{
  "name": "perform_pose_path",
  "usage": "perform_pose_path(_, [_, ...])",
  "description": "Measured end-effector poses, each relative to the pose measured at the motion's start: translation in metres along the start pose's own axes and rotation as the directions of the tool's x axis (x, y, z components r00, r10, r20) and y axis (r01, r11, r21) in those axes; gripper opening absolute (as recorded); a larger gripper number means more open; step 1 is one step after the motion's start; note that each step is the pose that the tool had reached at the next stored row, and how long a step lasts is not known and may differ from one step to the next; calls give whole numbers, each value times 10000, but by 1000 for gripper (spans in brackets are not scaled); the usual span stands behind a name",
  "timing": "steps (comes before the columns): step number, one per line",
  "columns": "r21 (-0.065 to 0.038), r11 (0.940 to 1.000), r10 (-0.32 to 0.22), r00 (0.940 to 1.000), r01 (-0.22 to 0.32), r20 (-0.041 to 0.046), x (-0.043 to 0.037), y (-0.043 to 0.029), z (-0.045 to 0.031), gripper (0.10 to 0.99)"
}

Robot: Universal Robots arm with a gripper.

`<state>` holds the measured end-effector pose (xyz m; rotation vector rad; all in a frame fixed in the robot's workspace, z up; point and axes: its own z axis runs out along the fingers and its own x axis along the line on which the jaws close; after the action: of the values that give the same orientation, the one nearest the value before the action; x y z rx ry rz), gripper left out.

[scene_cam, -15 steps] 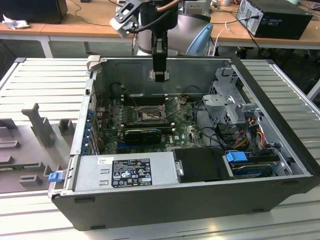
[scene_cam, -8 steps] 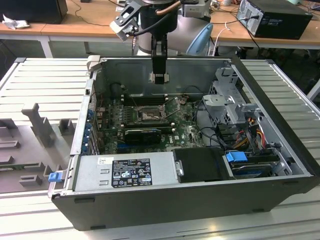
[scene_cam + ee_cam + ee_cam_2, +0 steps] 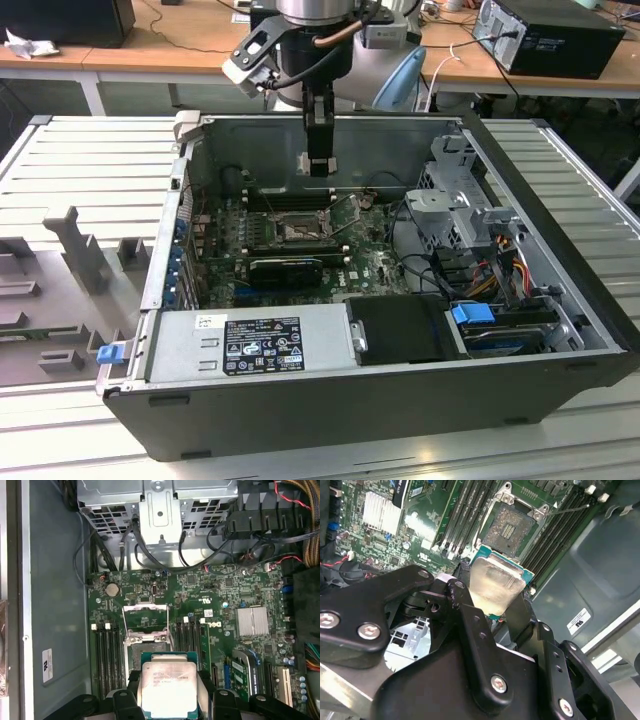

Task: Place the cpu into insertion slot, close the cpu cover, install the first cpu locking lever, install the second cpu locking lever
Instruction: 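Place the cpu into insertion slot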

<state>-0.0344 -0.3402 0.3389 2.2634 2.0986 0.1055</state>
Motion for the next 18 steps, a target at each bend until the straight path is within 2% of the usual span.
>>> perform_pose_path(2, [-3, 10000, -2, 10000, 2, 31, -1, -2, 19, 529])
perform_pose_path(9, [-2, 10000, -54, 10000, 54, 28, -2, -12, 139, 529])
perform_pose_path(18, [-2, 10000, -57, 10000, 57, 28, -4, -20, 231, 529])
